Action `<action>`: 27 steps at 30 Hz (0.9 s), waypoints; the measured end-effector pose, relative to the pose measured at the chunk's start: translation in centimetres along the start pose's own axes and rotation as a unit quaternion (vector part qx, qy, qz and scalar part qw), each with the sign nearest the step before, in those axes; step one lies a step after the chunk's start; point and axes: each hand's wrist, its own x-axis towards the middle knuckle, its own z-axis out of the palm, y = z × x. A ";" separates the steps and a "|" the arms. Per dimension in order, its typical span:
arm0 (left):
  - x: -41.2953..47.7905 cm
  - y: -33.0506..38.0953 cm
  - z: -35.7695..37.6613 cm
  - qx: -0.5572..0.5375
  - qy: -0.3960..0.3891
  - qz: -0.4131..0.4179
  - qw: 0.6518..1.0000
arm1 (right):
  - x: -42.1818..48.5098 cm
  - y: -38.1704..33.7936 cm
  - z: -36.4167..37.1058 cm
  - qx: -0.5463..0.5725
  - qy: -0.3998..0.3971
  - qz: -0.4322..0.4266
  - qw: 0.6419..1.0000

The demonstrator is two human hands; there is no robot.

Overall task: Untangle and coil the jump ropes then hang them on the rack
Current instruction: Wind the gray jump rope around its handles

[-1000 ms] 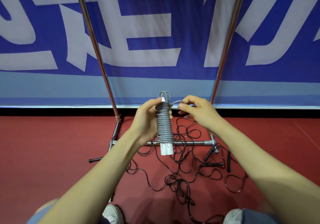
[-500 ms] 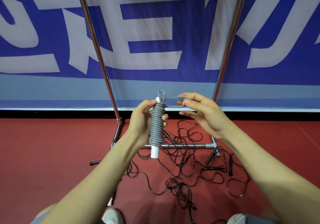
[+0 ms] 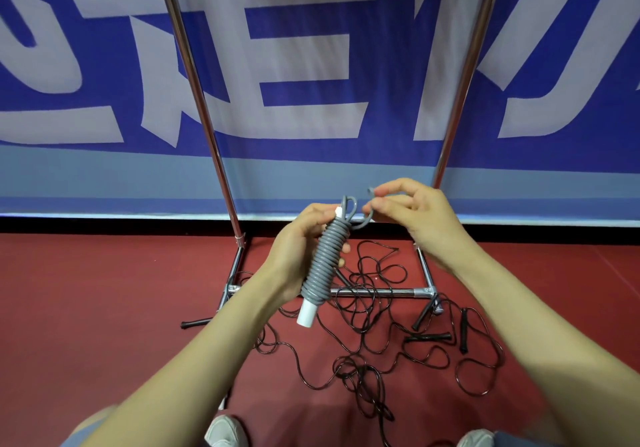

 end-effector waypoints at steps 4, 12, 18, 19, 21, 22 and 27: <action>-0.1 -0.5 0.0 0.034 0.008 -0.008 0.999 | -0.2 0.3 -0.2 -0.155 -0.030 -0.042 0.987; 0.1 -0.1 0.2 0.066 -0.020 -0.023 0.997 | -1.1 0.1 0.4 -0.266 0.003 -0.105 0.958; 0.0 0.5 -0.1 0.194 -0.046 0.021 0.980 | -1.4 0.3 0.4 -0.257 -0.043 -0.071 0.963; 0.0 0.5 -0.1 0.209 -0.047 0.027 0.976 | -1.4 0.3 0.4 -0.255 -0.049 -0.070 0.963; -0.1 0.8 -0.2 0.219 -0.047 0.036 0.974 | -1.1 0.2 0.4 -0.228 -0.054 -0.047 0.971; -0.1 0.9 -0.2 0.219 -0.045 0.039 0.974 | -0.8 0.2 0.4 -0.204 -0.058 -0.029 0.977; 0.0 1.0 -0.4 0.247 -0.033 0.033 0.968 | -0.6 0.4 0.8 -0.127 -0.091 0.026 0.987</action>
